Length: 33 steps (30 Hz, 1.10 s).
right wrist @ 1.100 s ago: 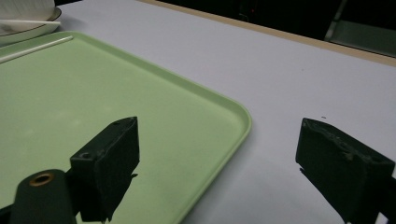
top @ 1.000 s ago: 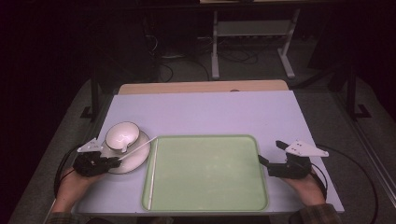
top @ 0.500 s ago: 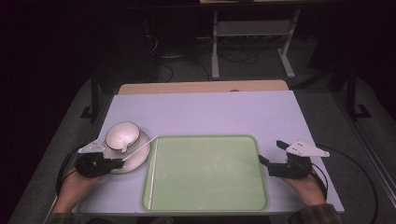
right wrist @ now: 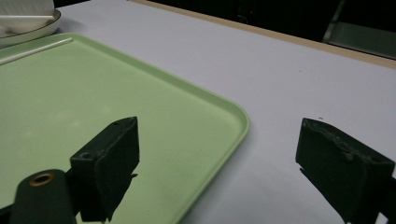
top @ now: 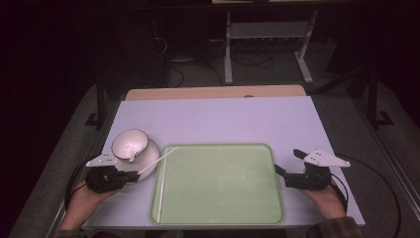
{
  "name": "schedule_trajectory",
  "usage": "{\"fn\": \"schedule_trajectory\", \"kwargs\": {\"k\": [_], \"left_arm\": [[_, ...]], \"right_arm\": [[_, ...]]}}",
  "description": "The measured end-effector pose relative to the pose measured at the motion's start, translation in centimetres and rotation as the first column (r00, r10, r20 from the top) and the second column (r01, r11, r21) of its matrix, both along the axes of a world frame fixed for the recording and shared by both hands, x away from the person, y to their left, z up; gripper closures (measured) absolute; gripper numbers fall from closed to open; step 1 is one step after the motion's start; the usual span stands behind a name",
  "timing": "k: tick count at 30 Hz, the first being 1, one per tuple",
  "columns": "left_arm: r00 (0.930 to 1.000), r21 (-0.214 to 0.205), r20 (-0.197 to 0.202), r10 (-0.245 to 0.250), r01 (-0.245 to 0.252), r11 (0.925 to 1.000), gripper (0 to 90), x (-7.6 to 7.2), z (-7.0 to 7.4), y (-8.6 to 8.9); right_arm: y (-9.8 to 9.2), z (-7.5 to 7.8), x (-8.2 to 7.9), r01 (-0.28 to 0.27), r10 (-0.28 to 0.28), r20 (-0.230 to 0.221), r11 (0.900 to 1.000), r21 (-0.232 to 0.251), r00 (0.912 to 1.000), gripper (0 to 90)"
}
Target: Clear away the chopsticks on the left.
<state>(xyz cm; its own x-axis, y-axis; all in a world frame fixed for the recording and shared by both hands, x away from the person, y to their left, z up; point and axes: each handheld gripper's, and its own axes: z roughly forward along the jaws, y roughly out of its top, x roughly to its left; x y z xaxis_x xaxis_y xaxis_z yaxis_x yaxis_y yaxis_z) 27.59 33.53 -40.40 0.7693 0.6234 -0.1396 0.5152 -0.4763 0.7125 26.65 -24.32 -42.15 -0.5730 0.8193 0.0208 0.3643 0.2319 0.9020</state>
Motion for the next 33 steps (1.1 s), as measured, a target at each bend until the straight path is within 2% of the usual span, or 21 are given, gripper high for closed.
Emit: {"fn": "schedule_trajectory", "kwargs": {"k": [10, 16, 25, 33], "left_arm": [[0.9964, -0.011, -0.006, -0.084, 0.084, 0.9964, 84.1, -0.9, 0.1, -3.7], [0.9929, -0.008, -0.015, -0.118, 0.118, 0.9929, 84.1, -0.8, -0.2, -6.2], [0.9950, 0.004, -0.011, -0.099, 0.099, 0.9951, 84.1, 0.3, -0.5, -8.6], [0.9948, 0.024, -0.013, -0.101, 0.101, 0.9946, 84.0, 1.3, -0.9, -11.5]], "right_arm": [[0.0, 0.0, 0.0, 0.000, 0.000, 0.002, 1.0000, 0.000, 1.0000, 12.8], [0.0, 0.0, 0.0, -0.001, 0.001, 0.002, 1.0000, -0.001, 1.0000, 12.8], [0.1, 0.0, 0.0, -0.004, 0.004, 0.000, 1.0000, -0.004, 1.0000, 12.8], [0.1, -0.1, 0.1, -0.002, 0.002, -0.002, 1.0000, -0.005, 1.0000, 12.7]]}}
